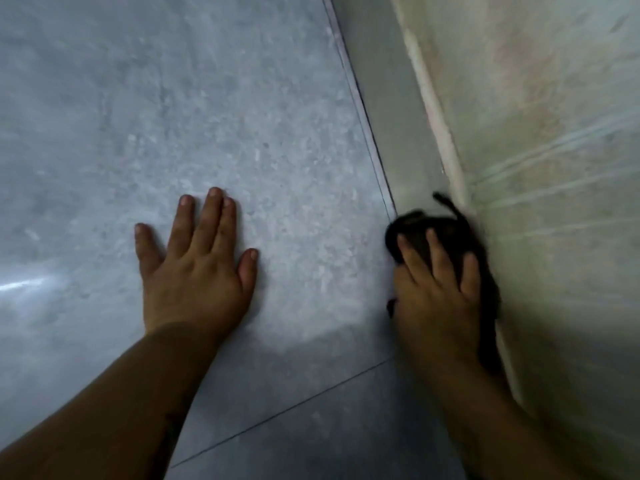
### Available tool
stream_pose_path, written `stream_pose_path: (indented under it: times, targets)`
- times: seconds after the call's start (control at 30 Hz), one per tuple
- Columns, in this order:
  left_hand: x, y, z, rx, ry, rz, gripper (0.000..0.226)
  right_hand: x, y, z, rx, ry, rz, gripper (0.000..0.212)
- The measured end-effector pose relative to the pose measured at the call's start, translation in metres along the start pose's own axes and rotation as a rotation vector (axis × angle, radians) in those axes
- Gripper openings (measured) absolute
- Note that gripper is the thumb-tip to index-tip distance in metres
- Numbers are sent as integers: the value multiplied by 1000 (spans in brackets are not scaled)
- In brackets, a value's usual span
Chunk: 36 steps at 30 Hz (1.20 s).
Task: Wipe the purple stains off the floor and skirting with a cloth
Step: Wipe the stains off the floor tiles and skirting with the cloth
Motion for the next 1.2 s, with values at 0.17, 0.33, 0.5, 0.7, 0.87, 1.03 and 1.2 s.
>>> stream_pose_path:
  times: [0.17,0.33,0.5,0.7,0.87,1.03,1.2]
  targets:
    - [-3,1,0,-7,-16,16,68,2,-5,-8,16,-13,76,37]
    - [-3,2,0,-6,-23,37,67,83,-176,-35,35,231,243,48]
    - [-3,0,-1,-25,-23,39,67,93,-188,-36,84,122,249,48]
    - [-8,-3,-4,-44,0,79,67,-19,16,-7,97,-438,224,38]
    - [-17,-7,-5,-140,67,107,68,-74,83,4,21,-766,207,56]
    - [-21,-12,-10,-173,128,149,66,-27,3,-10,105,-735,344,54]
    - [-24,-11,-16,-191,155,162,65,37,-108,-38,81,-702,404,58]
Point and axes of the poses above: each hand's wrist, its own y-axis away from the middle knuckle, its own x-axis out of the back of the hand, z = x × y, the point moved 8 cm from there along -y, towards the middle knuckle, and after that the axes turned 5 degrees about -z, right-handed, at the moved point
